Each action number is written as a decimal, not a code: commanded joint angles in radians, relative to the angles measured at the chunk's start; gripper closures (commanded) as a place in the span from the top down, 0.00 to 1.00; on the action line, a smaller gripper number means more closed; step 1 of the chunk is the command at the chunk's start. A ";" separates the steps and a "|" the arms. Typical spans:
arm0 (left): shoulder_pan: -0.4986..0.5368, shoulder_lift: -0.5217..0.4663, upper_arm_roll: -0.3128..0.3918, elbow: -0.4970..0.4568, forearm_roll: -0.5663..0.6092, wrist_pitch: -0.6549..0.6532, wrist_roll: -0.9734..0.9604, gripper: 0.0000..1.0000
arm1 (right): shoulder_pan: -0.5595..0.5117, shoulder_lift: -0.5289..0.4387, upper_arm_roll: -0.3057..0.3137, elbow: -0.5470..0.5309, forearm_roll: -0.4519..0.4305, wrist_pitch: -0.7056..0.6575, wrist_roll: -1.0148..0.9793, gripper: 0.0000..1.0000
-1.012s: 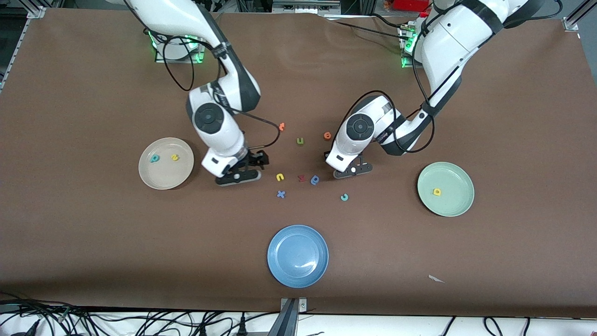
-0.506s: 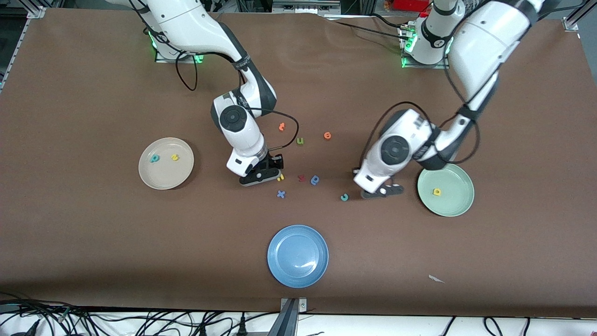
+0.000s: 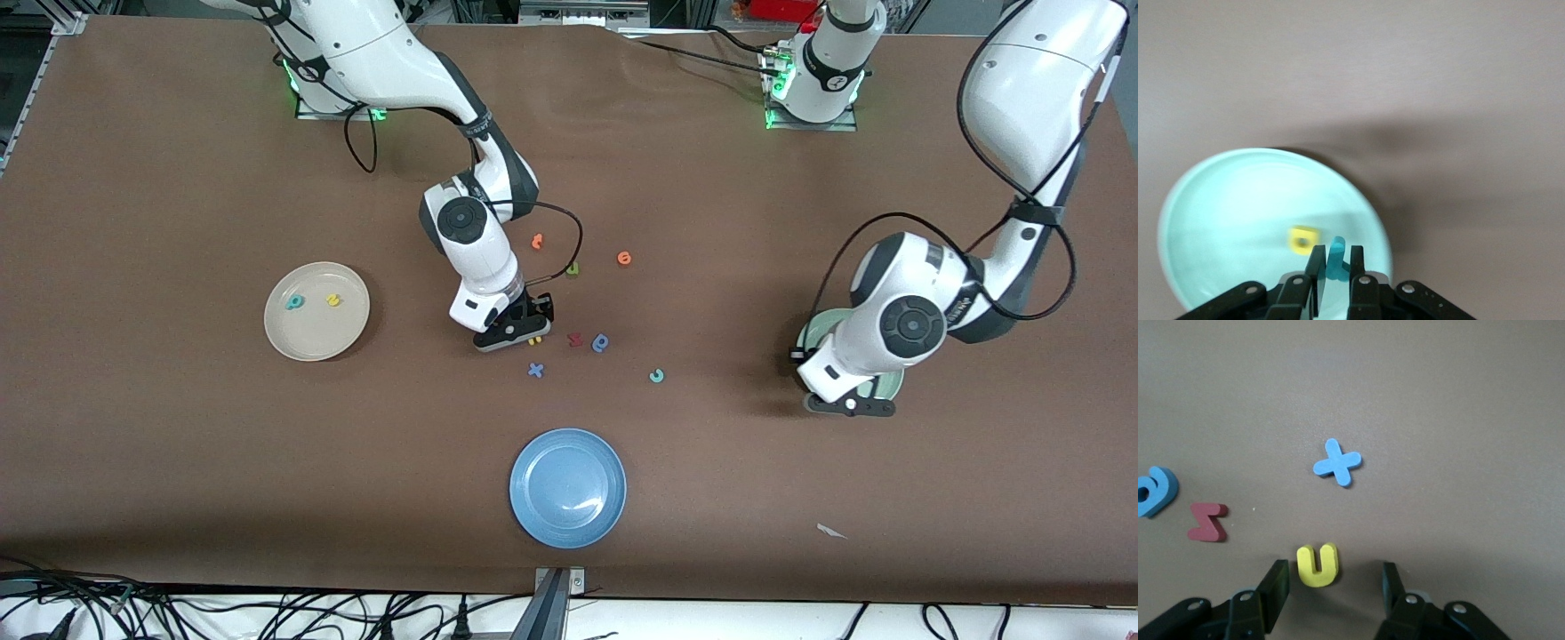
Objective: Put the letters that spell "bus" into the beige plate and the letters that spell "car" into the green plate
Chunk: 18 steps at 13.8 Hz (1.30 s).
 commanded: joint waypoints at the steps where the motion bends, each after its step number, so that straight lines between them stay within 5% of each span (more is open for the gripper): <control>1: 0.022 0.012 0.013 -0.012 0.101 -0.008 0.136 0.04 | 0.011 0.034 -0.002 0.027 0.015 0.027 -0.009 0.54; 2: 0.031 0.014 0.016 -0.012 0.115 -0.008 0.187 0.16 | 0.011 0.034 -0.002 0.027 0.015 0.027 -0.009 0.52; 3: 0.042 0.017 0.016 -0.011 0.119 -0.008 0.239 0.70 | 0.014 0.039 -0.002 0.027 0.015 0.027 -0.009 0.46; 4: 0.045 0.020 0.016 -0.003 0.103 -0.007 0.258 0.99 | 0.014 0.042 -0.002 0.027 0.015 0.033 -0.009 0.45; 8: -0.001 0.024 0.013 0.046 -0.067 -0.007 0.122 1.00 | 0.030 0.065 -0.002 0.054 0.015 0.043 0.017 0.43; 11: -0.117 0.085 0.013 0.147 -0.115 0.006 -0.129 1.00 | 0.034 0.062 -0.003 0.055 0.013 0.041 0.013 0.14; 15: -0.278 0.199 0.013 0.287 -0.124 0.006 -0.430 1.00 | 0.031 0.027 -0.014 0.047 0.015 0.012 0.008 0.13; 18: -0.347 0.251 0.015 0.348 -0.126 0.006 -0.590 1.00 | 0.027 -0.058 -0.072 0.043 0.015 -0.147 0.002 0.13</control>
